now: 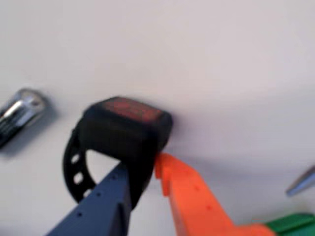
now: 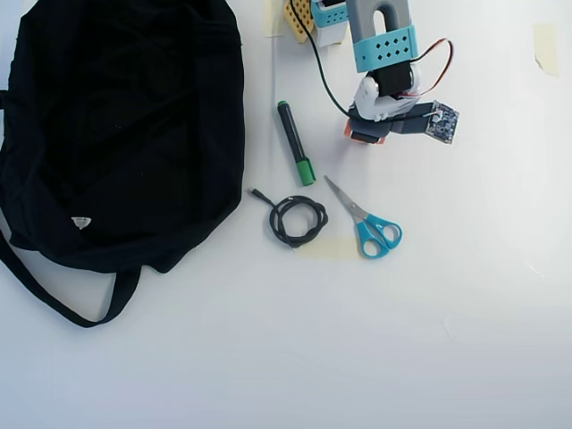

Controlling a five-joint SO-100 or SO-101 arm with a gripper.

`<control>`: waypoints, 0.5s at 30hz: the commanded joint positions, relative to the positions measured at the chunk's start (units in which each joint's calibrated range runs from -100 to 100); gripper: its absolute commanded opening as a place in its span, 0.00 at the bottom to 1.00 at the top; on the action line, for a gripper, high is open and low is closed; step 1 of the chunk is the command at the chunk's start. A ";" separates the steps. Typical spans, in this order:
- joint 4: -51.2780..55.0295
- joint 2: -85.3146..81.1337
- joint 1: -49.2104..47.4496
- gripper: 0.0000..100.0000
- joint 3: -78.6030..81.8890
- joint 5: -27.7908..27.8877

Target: Put the bike light into the black bag

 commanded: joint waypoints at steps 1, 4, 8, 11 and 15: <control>8.51 -1.70 -0.58 0.02 -8.61 -0.74; 14.02 -1.70 -0.58 0.02 -12.93 -0.74; 18.50 -1.70 -0.58 0.02 -17.42 -2.26; 22.29 -1.79 -0.66 0.02 -21.55 -4.30; 28.40 -1.87 -0.73 0.02 -28.20 -8.13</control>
